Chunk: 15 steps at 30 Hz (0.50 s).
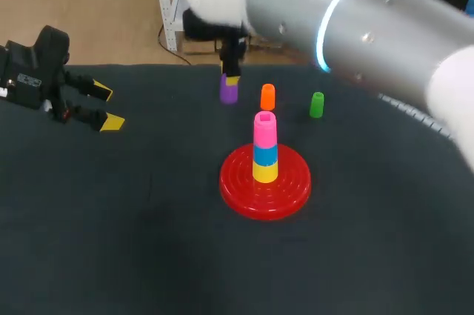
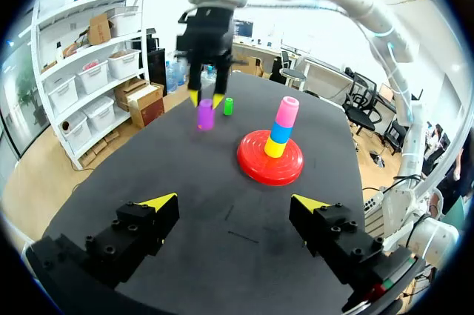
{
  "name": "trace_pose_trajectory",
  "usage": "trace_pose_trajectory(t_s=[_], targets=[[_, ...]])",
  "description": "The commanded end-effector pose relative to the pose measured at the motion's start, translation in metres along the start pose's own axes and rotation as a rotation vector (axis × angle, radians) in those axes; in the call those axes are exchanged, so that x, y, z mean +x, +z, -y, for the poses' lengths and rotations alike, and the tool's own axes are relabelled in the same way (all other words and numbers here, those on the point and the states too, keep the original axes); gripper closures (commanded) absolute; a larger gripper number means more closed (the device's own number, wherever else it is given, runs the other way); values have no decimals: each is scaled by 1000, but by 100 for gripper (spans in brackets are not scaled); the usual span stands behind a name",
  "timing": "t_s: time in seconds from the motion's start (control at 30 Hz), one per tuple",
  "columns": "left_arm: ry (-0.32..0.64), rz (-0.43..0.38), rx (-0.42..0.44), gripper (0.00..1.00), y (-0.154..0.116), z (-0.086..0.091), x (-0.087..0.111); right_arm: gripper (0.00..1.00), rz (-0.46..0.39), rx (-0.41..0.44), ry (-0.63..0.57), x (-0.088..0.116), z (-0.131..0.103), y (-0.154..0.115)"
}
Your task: Pick up and stack the cylinders on the red base in this order: pink,purple,orange,green
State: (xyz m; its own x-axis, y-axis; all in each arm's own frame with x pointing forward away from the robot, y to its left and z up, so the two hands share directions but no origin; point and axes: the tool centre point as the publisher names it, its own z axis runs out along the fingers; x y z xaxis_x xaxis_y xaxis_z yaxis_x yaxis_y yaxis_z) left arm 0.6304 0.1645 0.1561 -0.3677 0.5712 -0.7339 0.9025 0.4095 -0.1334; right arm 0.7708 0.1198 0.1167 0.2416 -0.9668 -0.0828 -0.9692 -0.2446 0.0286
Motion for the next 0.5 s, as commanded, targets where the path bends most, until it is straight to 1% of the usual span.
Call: trace_pose_trajectory(t_s=[0.03, 0.13, 0.23, 0.37, 0.5], targets=[[3, 3, 0, 0, 0, -1, 2, 100, 41, 21, -51, 9, -31, -53], [3, 3, 0, 0, 0, -1, 2, 100, 39, 30, -103, 15, -55, -73], [3, 3, 0, 0, 0, -1, 2, 100, 36, 42, -123, 24, -73, -88], [3, 3, 0, 0, 0, -1, 2, 100, 34, 56, -162, 29, -93, -101], [3, 3, 0, 0, 0, -1, 2, 100, 34, 56, -162, 29, -93, -101]])
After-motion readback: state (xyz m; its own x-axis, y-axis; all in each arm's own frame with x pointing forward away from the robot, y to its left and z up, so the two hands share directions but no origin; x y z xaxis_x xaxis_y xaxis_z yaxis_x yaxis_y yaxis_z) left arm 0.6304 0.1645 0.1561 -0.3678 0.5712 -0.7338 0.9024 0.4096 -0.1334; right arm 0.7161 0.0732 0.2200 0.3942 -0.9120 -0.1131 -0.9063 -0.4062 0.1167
